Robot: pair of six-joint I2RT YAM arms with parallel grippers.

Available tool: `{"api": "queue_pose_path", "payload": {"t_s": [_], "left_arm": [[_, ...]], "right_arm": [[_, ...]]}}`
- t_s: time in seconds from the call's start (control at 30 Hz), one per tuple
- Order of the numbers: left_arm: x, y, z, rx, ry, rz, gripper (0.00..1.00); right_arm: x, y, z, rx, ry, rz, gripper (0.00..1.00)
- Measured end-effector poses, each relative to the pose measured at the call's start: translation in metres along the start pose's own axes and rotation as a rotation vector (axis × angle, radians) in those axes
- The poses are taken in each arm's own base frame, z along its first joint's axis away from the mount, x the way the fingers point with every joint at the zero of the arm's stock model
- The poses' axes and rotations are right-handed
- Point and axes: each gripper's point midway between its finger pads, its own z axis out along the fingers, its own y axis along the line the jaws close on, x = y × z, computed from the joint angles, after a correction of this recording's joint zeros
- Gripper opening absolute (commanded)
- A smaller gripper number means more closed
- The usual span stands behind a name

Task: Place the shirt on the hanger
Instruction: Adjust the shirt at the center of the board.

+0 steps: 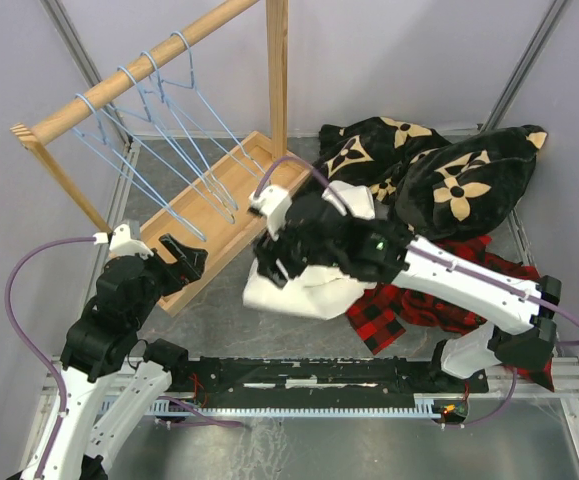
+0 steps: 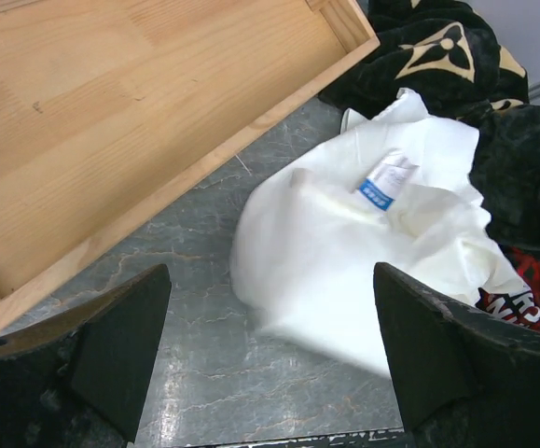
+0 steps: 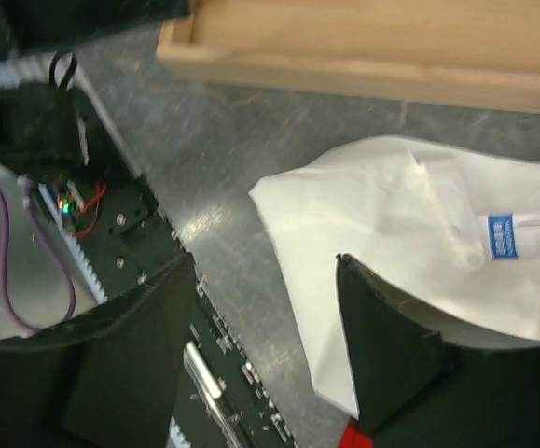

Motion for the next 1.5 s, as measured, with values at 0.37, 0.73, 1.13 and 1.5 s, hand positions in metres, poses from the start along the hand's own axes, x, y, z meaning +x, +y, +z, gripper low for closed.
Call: {"api": "queue_pose_path", "payload": {"t_s": [0.37,0.73,1.13,1.5], "left_arm": [[0.001,0.003,0.0,-0.013,0.004,0.001,1.0],[0.031,0.014,0.017,-0.053,0.08,-0.068,0.89],[0.123,0.022,0.062,-0.03,0.317,-0.224,0.78],[0.165,0.037,0.083,-0.045,0.38,-0.219,0.79]], "right_arm": [[0.038,-0.051,-0.029,0.247,0.001,-0.055,0.85],[0.096,-0.124,-0.044,0.442,0.208,-0.063,0.84],[0.123,-0.141,0.002,0.293,0.349,-0.01,0.85],[0.14,-0.149,0.067,0.189,0.391,-0.037,0.85]]}}
